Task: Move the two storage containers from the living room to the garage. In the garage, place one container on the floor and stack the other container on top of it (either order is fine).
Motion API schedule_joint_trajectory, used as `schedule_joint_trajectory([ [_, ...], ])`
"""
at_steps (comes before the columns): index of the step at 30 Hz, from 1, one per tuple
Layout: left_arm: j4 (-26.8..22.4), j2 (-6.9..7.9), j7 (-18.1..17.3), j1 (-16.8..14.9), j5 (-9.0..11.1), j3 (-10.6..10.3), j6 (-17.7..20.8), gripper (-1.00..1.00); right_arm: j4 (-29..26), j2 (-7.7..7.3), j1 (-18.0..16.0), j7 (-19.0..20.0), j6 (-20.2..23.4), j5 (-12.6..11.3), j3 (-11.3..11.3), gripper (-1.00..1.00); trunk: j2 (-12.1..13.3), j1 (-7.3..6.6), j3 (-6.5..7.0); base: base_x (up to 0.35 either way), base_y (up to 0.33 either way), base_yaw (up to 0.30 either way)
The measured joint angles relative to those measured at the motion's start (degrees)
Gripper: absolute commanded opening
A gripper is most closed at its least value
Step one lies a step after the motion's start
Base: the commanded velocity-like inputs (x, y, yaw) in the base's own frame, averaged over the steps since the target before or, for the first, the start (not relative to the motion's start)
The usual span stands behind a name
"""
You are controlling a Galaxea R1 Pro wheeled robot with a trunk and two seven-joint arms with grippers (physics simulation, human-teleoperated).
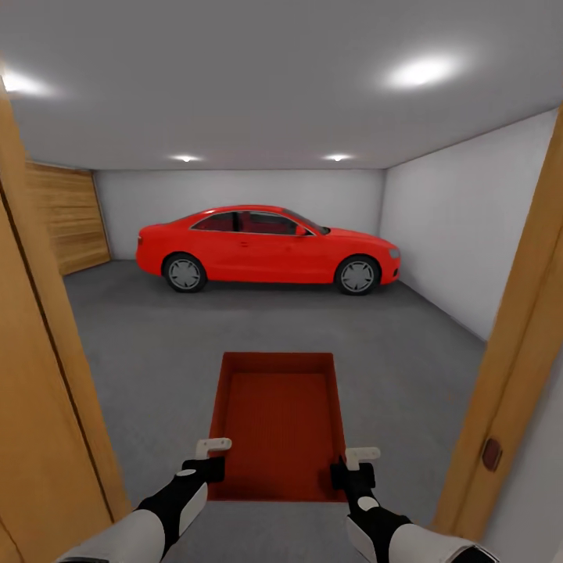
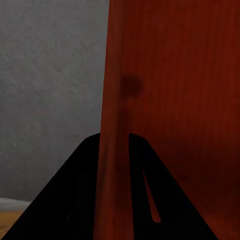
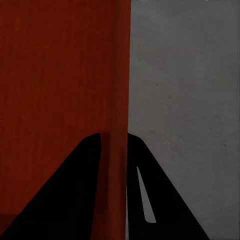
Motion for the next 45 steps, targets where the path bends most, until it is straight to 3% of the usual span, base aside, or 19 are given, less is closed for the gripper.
schedule_joint_trajectory([
  [45, 0.17, 0.02, -0.04, -0.02, -0.09, -0.05, 0.0, -1.0, 0.25, 0.05, 0.02, 0.08, -0.18, -0.66, 0.53, -1.0, 0.0, 0.0, 0.0, 0.307, 0.0, 0.0],
])
